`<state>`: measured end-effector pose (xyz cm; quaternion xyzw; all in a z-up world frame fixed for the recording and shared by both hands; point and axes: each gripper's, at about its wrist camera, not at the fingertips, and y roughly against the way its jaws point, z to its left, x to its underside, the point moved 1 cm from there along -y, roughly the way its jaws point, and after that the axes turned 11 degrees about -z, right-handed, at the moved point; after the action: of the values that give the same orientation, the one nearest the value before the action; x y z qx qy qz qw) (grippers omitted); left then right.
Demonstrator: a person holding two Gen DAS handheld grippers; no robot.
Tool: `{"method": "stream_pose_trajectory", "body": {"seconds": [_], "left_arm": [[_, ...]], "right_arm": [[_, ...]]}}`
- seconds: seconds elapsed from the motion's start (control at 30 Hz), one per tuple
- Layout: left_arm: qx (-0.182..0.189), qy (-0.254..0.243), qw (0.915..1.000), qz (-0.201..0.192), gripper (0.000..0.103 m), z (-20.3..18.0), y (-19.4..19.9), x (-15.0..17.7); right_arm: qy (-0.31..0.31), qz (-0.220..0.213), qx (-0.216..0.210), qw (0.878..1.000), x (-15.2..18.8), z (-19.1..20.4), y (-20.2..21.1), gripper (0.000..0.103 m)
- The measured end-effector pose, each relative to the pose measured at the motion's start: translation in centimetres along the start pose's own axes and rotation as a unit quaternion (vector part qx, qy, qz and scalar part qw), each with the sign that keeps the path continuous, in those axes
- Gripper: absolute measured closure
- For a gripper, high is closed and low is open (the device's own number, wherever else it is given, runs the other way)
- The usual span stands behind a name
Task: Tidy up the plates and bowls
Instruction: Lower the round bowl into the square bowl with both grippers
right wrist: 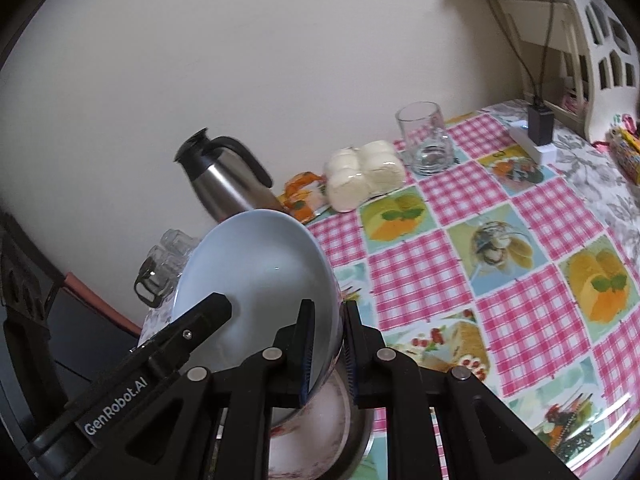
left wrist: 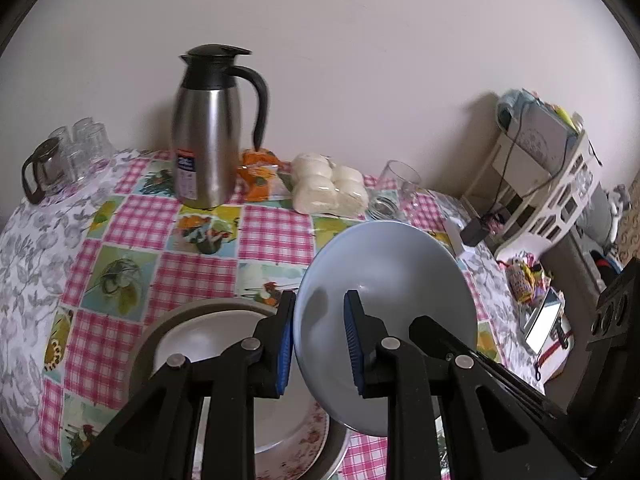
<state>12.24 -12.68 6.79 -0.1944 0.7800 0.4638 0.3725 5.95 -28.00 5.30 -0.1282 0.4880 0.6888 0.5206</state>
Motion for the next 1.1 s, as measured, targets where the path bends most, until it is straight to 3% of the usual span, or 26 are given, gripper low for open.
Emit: {"method": "stream_pose_trajectory", "body": {"seconds": [0.5,1.1], "left_arm": [[-0.022,0.060,0.9979,0.009,0.080,6.1,2.0,0.3],[-0.042,0.092,0.9936,0.052,0.079,9.0,0.9,2.5]], "right_arm": [[0.051,0.029,-0.017,0.998,2.2,5.5,-1.6,0.087],[0.106,0.088,0.026,0.990,5.5,7.7,-4.3,0.085]]}}
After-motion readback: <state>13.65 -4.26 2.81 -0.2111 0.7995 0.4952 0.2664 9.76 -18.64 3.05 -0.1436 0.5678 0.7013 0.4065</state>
